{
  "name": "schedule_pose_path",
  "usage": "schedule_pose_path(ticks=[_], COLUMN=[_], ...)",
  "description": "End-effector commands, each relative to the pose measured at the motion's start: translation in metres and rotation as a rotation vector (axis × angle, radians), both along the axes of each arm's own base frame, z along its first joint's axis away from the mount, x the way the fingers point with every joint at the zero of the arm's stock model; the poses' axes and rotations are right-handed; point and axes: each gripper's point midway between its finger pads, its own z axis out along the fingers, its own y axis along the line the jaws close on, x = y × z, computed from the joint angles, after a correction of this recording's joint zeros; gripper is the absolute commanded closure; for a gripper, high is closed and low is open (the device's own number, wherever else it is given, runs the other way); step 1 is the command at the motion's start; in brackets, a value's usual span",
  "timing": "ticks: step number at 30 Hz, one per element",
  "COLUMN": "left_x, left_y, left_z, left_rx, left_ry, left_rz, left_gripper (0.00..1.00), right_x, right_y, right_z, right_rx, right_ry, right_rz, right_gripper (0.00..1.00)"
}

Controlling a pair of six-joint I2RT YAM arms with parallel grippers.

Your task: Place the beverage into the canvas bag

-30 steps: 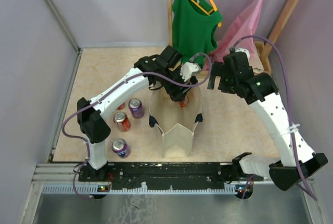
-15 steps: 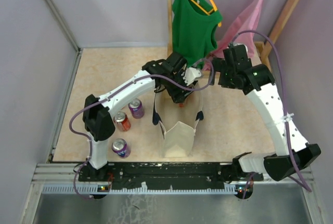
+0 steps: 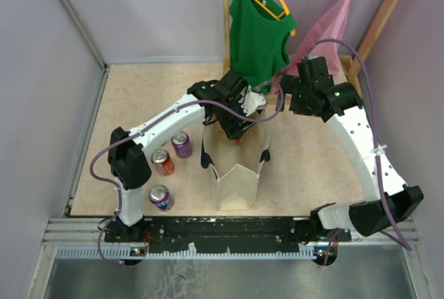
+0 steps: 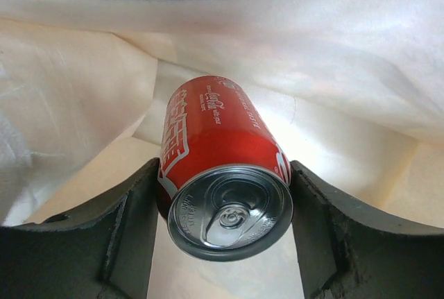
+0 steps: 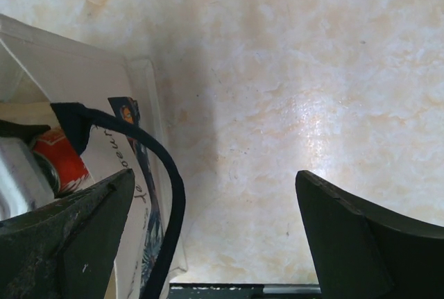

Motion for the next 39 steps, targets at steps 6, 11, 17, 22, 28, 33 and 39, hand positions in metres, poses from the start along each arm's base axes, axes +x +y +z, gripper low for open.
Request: schedule_pose_path(ticks=[6, 11, 17, 22, 28, 33, 39], left_x=[-0.024, -0.043, -0.048, -0.04, -0.013, -0.006, -0.005], left_y=[0.008, 0.008, 0.007, 0.008, -0.006, -0.011, -0.01], left_z=[0.031, 0.033, 0.031, 0.008, -0.006, -0.023, -0.041], left_rx=[-0.03, -0.025, -0.016, 0.038, 0.054, 0.066, 0.08], left_ry=[-0.006, 0.018, 0.011, 0.006, -0.049, -0.034, -0.003], left_rz=[-0.061, -0.103, -0.107, -0.087, -0.032, 0.0, 0.039], left_gripper=[1.0, 1.0, 1.0, 1.0, 1.0, 1.0, 1.0], right_x=[0.024, 0.024, 0.022, 0.023, 0.021, 0.018, 0.016], right_y=[0.018, 0.021, 0.023, 0.024, 0.024, 0.023, 0.021], right_z=[0.011, 0.006, -0.002, -0.004, -0.007, -0.008, -0.008], right_rx=[0.061, 0.063, 0.071, 0.07, 0.065, 0.061, 0.056], right_ry=[-0.061, -0.048, -0.034, -0.033, -0.024, -0.011, 0.0], right_rz=[0.047, 0.058, 0.067, 0.078, 0.085, 0.087, 0.08], right_gripper=[0.01, 0.01, 0.01, 0.01, 0.01, 0.01, 0.01])
